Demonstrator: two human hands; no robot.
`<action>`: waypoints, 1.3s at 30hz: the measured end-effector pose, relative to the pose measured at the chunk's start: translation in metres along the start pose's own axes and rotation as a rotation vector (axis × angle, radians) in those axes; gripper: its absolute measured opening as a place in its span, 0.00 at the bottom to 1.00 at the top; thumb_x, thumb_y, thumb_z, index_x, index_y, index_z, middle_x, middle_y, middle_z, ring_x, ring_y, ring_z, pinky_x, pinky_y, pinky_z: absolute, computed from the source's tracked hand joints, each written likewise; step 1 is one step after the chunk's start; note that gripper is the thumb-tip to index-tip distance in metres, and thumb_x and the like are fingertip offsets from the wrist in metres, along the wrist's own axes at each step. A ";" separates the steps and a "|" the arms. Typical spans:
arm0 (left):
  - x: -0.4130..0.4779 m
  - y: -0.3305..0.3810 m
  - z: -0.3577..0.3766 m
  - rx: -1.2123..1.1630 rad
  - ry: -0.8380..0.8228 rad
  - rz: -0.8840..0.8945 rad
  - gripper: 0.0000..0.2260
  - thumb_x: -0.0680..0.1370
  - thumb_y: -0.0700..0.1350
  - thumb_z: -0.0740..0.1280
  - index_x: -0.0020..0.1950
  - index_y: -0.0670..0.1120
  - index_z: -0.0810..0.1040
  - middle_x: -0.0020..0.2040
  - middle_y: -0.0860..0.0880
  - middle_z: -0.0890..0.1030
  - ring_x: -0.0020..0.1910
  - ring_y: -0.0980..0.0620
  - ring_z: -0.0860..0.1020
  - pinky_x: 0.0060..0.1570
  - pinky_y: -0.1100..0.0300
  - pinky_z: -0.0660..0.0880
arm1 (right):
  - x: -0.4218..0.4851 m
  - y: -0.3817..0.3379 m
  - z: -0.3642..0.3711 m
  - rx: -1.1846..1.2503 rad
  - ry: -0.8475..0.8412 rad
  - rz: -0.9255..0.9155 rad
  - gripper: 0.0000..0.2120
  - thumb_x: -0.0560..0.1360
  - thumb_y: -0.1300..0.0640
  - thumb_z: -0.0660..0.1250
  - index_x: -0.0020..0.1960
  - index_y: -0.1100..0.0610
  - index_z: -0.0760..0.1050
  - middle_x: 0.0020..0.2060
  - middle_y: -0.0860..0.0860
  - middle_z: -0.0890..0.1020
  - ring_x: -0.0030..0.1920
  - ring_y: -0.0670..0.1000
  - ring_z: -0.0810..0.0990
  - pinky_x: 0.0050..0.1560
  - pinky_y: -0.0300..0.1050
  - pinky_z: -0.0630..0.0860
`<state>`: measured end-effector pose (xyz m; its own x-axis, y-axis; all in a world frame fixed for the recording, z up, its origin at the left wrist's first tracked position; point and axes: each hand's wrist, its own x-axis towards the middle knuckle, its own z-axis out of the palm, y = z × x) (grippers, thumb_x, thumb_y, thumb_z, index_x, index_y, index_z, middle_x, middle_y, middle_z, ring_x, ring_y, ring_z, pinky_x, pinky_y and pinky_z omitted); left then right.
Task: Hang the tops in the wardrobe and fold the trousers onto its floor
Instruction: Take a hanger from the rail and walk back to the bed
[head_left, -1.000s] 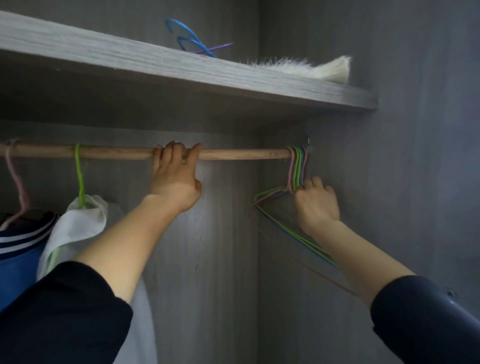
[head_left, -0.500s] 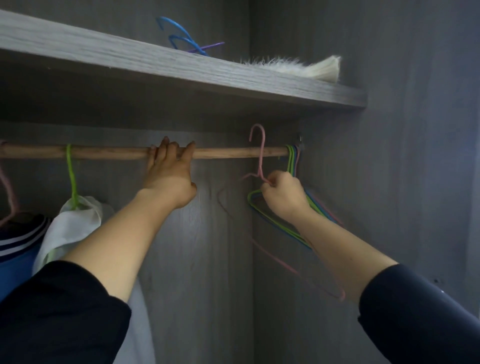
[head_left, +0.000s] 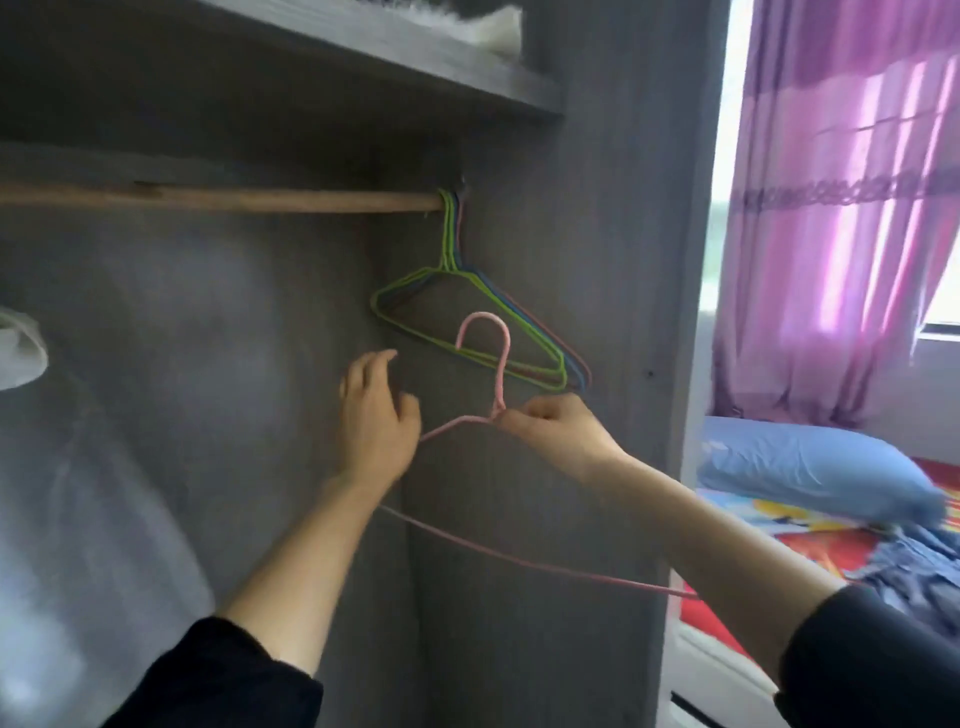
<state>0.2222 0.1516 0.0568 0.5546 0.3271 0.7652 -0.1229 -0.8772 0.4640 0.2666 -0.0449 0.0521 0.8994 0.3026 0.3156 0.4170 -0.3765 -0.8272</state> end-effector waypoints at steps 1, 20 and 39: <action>-0.022 0.004 0.016 -0.106 -0.040 -0.034 0.20 0.73 0.35 0.66 0.65 0.40 0.74 0.61 0.39 0.76 0.62 0.40 0.73 0.63 0.53 0.66 | -0.016 0.012 -0.006 -0.047 0.034 0.016 0.25 0.68 0.36 0.69 0.24 0.54 0.70 0.17 0.44 0.65 0.19 0.43 0.62 0.19 0.35 0.58; -0.356 0.268 0.242 -0.385 -1.075 0.154 0.13 0.74 0.36 0.61 0.54 0.47 0.79 0.50 0.48 0.81 0.46 0.52 0.76 0.49 0.60 0.73 | -0.351 0.263 -0.262 -0.696 0.317 0.618 0.28 0.72 0.38 0.61 0.27 0.61 0.69 0.22 0.51 0.72 0.27 0.53 0.73 0.27 0.45 0.63; -0.547 0.660 0.451 -0.475 -1.484 0.450 0.14 0.74 0.41 0.61 0.58 0.49 0.78 0.55 0.48 0.78 0.53 0.49 0.76 0.55 0.55 0.74 | -0.544 0.439 -0.592 -0.552 0.745 1.094 0.20 0.77 0.47 0.59 0.29 0.55 0.70 0.30 0.49 0.77 0.33 0.49 0.73 0.31 0.44 0.64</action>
<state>0.2090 -0.7650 -0.2573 0.6346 -0.7687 -0.0804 -0.5597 -0.5288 0.6380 0.0381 -0.8931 -0.2075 0.5820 -0.8122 -0.0414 -0.6757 -0.4546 -0.5804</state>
